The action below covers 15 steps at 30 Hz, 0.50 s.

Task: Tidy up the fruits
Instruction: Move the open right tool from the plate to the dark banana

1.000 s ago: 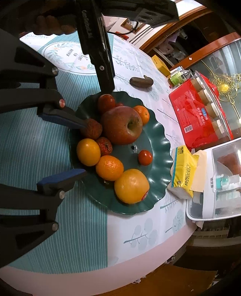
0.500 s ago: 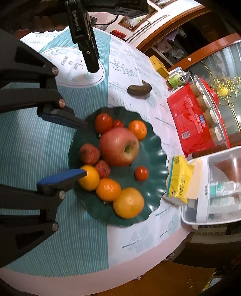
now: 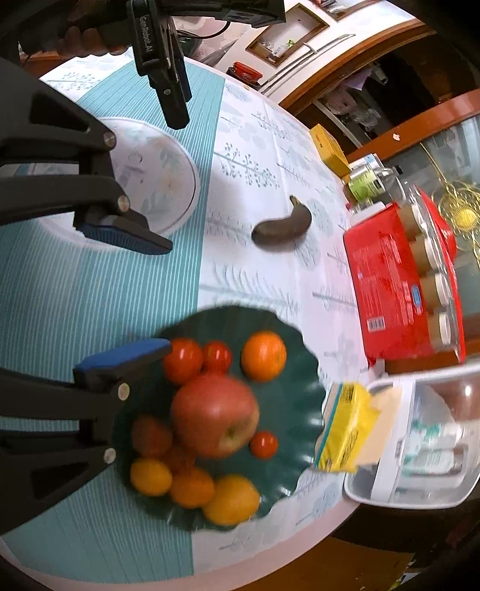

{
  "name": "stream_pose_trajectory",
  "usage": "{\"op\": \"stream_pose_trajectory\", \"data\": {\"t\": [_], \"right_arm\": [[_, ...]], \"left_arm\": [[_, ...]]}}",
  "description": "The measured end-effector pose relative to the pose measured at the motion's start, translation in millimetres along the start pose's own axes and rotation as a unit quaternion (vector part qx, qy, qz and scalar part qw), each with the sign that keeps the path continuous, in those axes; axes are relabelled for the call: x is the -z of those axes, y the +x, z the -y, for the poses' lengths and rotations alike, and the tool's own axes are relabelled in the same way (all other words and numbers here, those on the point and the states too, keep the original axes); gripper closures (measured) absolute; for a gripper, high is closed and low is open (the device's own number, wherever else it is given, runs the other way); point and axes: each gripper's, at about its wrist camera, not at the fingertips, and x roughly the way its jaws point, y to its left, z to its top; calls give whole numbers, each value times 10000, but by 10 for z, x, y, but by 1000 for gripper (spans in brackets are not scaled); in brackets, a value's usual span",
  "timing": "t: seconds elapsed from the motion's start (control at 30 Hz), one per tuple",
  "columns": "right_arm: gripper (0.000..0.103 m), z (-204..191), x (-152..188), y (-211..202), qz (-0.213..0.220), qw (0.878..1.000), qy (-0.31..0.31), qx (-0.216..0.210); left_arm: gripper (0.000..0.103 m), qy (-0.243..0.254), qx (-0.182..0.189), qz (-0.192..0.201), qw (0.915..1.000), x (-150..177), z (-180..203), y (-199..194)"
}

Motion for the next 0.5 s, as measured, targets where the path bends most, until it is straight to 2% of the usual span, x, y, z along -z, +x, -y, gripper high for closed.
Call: {"op": "stream_pose_trajectory", "data": {"t": [0.27, 0.5], "right_arm": [[52, -495, -170, 289, -22, 9998, -204, 26], [51, -806, -461, 601, -54, 9984, -540, 187]], "left_arm": [[14, -30, -34, 22, 10000, -167, -503, -17], [14, 57, -7, -2, 10000, -355, -830, 36]]}}
